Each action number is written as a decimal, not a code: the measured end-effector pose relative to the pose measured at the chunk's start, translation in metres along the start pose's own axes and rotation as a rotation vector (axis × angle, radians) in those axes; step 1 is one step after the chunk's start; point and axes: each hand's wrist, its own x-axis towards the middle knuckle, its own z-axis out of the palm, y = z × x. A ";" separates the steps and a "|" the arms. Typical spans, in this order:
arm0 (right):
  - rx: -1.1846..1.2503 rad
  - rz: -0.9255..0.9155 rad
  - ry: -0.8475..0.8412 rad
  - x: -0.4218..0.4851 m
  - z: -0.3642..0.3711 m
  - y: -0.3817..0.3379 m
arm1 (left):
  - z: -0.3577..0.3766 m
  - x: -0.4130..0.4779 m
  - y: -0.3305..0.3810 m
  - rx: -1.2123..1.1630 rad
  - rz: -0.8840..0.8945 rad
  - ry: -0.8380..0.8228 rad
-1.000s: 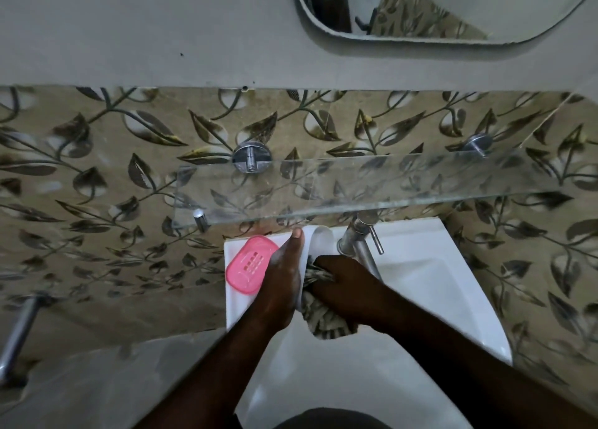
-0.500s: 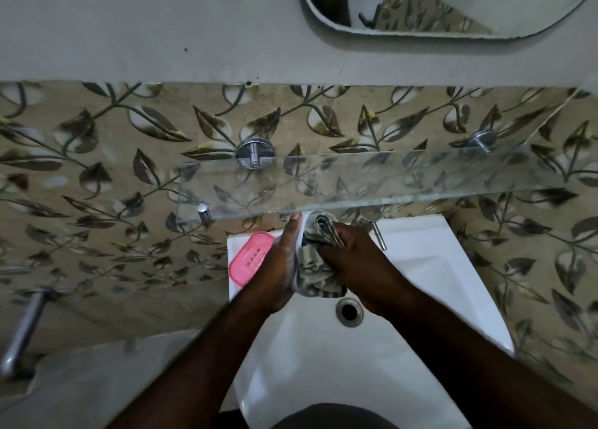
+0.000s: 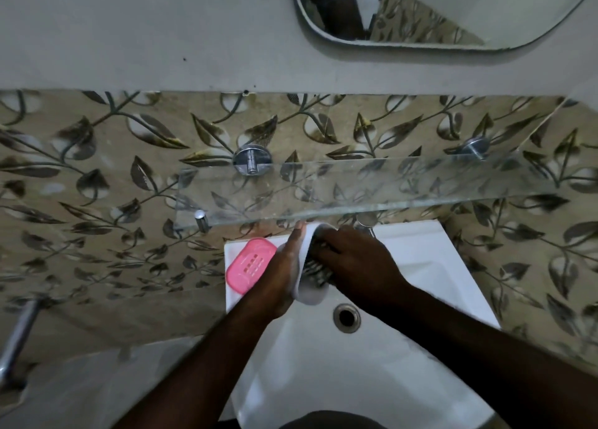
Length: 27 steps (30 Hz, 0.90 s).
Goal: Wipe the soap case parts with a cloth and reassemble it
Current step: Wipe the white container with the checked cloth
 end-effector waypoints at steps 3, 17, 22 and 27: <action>0.007 0.076 -0.086 0.005 0.002 0.005 | 0.000 -0.003 -0.003 -0.033 0.007 -0.005; 0.917 0.670 -0.248 -0.016 -0.013 -0.044 | 0.003 -0.024 -0.004 -0.076 0.133 0.002; 1.703 1.072 0.062 -0.013 -0.018 -0.051 | 0.001 -0.030 -0.008 -0.246 0.053 -0.065; 1.611 1.050 0.264 -0.007 -0.025 -0.060 | -0.004 -0.036 -0.008 -0.077 0.069 -0.244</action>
